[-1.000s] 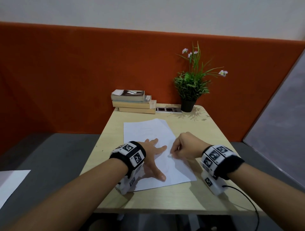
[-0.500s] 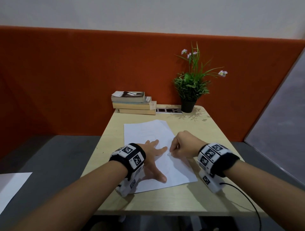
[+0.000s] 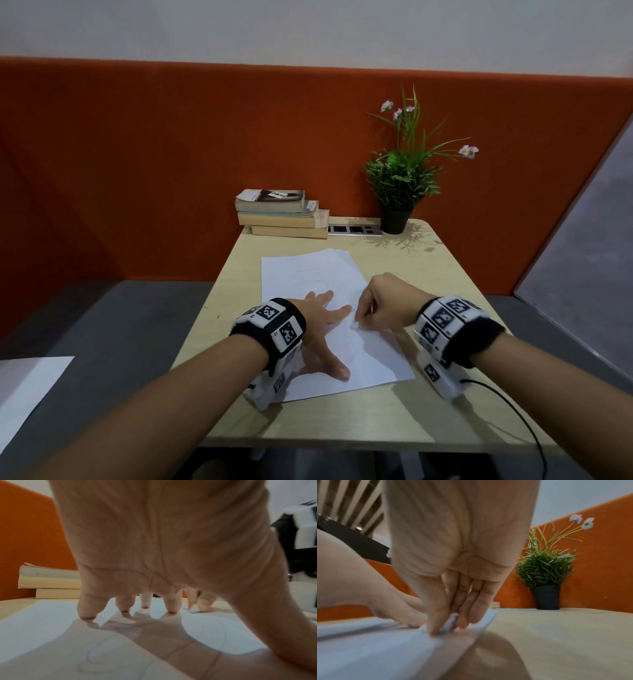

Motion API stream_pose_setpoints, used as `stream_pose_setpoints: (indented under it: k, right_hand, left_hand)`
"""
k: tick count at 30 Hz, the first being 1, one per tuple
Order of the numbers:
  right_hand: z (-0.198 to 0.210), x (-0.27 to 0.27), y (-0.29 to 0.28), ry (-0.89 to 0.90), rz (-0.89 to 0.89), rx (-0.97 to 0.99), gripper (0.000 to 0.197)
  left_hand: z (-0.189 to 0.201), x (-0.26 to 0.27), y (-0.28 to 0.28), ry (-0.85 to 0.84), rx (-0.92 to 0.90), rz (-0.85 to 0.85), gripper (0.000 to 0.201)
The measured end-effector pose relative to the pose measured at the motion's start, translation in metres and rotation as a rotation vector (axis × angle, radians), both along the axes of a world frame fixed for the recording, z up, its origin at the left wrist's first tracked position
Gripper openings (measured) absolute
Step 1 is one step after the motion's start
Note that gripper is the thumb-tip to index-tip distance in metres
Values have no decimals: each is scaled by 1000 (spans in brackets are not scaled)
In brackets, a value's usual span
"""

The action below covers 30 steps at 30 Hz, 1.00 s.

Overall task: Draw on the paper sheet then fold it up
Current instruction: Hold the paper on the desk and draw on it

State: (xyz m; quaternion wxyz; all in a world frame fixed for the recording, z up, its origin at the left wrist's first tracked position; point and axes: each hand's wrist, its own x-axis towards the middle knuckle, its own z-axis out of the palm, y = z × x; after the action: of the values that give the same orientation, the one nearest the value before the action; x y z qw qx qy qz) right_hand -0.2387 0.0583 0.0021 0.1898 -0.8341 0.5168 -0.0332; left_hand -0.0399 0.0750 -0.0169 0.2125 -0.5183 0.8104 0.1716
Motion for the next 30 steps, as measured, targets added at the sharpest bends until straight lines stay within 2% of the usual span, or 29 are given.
stream_pose_setpoints:
  k: [4,11,17,19,27,30]
  right_hand:
    - [-6,5,-6,2,-51,-48,13]
    - [0,-15,30,74,133,148,12]
    - [-3,9,-14,34,-64,-68,10]
    - [-3,15,-22,19,-89,-86,9]
    - [4,-3,10,185,98,89,14]
    - [7,1,0,168,57,65,14]
  left_hand:
    - [4,-1,3,-3,-2,-12,131]
    - [-7,1,0,14,-27,22,146]
    - [-4,2,-1,25,-25,34,148]
    - [-4,1,-1,16,-26,33,148]
    - [-2,2,0,49,5,47,146]
    - [-2,4,-1,69,13,51,147]
